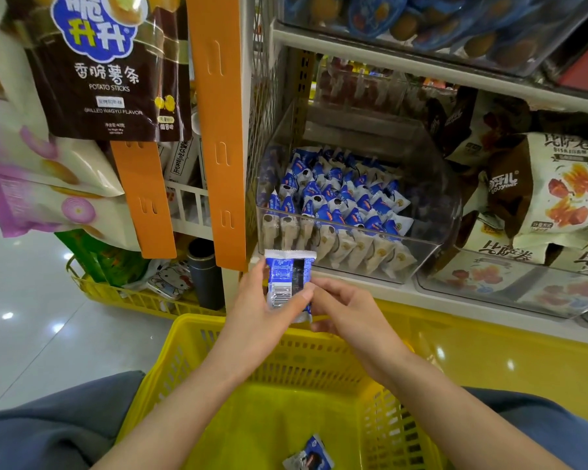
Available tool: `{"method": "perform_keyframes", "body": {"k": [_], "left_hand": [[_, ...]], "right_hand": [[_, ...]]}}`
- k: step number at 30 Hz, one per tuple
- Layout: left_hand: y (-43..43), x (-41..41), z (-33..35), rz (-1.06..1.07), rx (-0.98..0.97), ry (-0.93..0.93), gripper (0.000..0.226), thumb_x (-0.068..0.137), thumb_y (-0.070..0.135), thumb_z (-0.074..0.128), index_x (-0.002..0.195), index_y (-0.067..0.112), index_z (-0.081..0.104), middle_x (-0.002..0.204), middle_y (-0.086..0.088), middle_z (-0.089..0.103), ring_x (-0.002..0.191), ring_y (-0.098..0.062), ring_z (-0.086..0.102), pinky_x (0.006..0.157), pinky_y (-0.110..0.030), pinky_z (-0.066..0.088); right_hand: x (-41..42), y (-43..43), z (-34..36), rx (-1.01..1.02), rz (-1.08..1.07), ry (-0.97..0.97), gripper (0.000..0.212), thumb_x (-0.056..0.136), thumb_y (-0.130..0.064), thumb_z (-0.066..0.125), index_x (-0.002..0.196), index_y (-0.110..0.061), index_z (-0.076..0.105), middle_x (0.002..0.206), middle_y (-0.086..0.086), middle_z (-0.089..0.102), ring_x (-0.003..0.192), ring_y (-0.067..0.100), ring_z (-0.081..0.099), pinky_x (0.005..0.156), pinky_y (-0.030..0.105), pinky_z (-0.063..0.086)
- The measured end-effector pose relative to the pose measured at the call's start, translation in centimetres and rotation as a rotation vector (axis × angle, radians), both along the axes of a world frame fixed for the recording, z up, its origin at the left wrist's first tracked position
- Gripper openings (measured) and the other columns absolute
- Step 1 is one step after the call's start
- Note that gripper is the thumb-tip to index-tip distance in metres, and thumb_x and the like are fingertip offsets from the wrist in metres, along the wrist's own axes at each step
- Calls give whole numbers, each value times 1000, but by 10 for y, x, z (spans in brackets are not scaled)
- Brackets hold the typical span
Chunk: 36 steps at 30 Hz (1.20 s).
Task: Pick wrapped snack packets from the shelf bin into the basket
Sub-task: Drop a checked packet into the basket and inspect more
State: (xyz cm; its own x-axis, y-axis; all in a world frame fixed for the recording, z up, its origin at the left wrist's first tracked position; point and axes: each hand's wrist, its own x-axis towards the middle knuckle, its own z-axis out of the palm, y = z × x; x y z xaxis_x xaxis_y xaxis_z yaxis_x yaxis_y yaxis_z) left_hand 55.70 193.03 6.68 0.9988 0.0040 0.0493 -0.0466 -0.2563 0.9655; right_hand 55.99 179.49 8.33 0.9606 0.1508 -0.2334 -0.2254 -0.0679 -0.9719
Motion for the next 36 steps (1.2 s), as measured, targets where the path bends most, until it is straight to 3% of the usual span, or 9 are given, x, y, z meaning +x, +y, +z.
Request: {"method": "perform_keyframes", "body": {"k": [4,9,12,15,19,21,27,33,36], "left_hand": [[0,-4,2,-144,2,6,29,84,30,64,110,41,54,96,20,66,89,13,59,71,-4,42],[3,-4,0,-241,-17,94,37,89,39,52,126,44,48,108,17,65,96,6,60,88,-26,47],[1,-5,-2,-275,22,133,29,94,39,44,116,57,40,122,13,57,113,-4,53,102,-35,41],[1,-5,-2,-261,57,108,27,96,37,40,112,59,37,123,8,51,118,-11,48,104,-39,37],[0,-4,-4,-200,96,16,27,97,33,39,109,57,44,109,6,55,105,-8,52,96,-36,43],[-1,-4,-6,-158,148,-21,29,97,30,39,120,45,50,107,6,57,98,-7,53,91,-37,47],[2,-3,-7,-94,319,-129,29,99,25,33,118,27,55,86,12,59,74,-1,54,67,-14,43],[6,-12,0,25,497,-342,31,97,31,37,125,24,48,91,4,61,77,-14,57,65,-32,47],[8,-11,3,32,474,-363,22,96,26,40,112,21,55,75,9,55,65,-7,52,56,-22,42]], "right_hand": [[0,-1,-1,16,-20,8,20,88,-21,59,106,-13,65,104,11,70,77,9,62,58,15,48],[0,-3,-4,55,54,67,28,89,-28,57,113,-14,55,106,6,71,96,18,67,89,32,49],[0,-2,-5,108,67,99,32,88,-28,58,116,-16,50,103,6,72,84,18,68,84,32,51],[-1,-2,-4,113,54,100,33,86,-29,60,116,-20,51,104,3,71,83,12,68,67,18,51],[0,-1,-5,62,29,49,33,85,-29,62,117,-23,54,111,-1,67,87,-2,64,61,11,46],[0,0,-6,6,11,-11,36,85,-28,62,119,-22,53,113,-2,64,81,-7,63,58,9,45],[-1,2,-7,-75,13,-130,38,86,-24,61,122,-21,48,117,-1,59,95,11,62,62,14,49],[-1,3,-6,-86,41,-208,29,88,-19,60,114,-25,49,116,-2,59,99,14,61,66,17,51],[-2,4,-7,-73,67,-239,29,89,-17,58,116,-22,49,117,0,59,99,17,61,71,19,52]]}}
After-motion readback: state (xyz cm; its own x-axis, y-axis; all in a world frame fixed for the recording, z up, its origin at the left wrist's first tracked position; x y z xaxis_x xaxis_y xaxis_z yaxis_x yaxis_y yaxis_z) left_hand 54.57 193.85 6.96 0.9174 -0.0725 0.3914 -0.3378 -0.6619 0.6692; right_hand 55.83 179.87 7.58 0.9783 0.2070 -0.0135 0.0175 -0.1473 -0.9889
